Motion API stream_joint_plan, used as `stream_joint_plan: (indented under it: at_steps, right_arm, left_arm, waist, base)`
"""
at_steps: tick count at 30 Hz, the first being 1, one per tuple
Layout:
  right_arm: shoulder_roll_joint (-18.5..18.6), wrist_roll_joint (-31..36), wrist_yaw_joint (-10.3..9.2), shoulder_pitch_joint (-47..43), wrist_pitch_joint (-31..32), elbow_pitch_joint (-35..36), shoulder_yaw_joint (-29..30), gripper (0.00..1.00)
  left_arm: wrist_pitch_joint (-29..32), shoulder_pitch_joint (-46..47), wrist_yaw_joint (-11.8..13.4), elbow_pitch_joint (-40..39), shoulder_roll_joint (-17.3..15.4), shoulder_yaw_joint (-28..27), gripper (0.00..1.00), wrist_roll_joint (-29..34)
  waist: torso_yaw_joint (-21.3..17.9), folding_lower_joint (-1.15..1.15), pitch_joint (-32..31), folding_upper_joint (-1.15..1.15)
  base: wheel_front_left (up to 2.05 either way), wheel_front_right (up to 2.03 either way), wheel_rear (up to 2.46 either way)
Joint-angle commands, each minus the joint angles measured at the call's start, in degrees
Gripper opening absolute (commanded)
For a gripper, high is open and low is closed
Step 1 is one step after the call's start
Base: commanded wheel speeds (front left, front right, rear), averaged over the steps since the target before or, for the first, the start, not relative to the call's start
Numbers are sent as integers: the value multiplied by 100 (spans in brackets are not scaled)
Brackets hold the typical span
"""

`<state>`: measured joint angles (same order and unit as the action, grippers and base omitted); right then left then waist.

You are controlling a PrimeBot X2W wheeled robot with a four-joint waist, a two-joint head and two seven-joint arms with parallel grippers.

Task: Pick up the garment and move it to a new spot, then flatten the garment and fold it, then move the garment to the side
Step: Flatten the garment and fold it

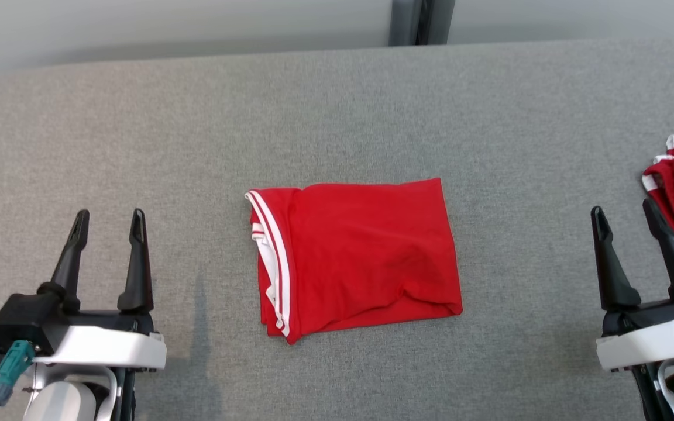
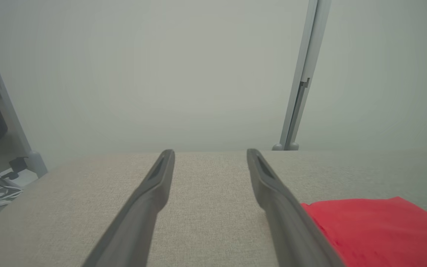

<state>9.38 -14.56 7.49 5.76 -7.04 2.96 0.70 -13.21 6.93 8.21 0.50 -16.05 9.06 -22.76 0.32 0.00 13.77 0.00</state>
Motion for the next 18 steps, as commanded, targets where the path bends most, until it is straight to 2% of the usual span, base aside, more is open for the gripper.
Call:
stream_joint_plan:
  at_steps: [1,18]
  right_arm:
    - [-1,15,0,-103,45,-19,18,100]
    - [-74,109,0,-828,532,-40,182,100]
  left_arm:
    - [26,-100,46,-46,-39,6,100,36]
    - [386,-914,260,-276,-48,328,100,106]
  waist:
    - [-6,0,-177,0]
    - [149,0,-1208,0]
  base:
    - [0,0,0]
    - [0,0,0]
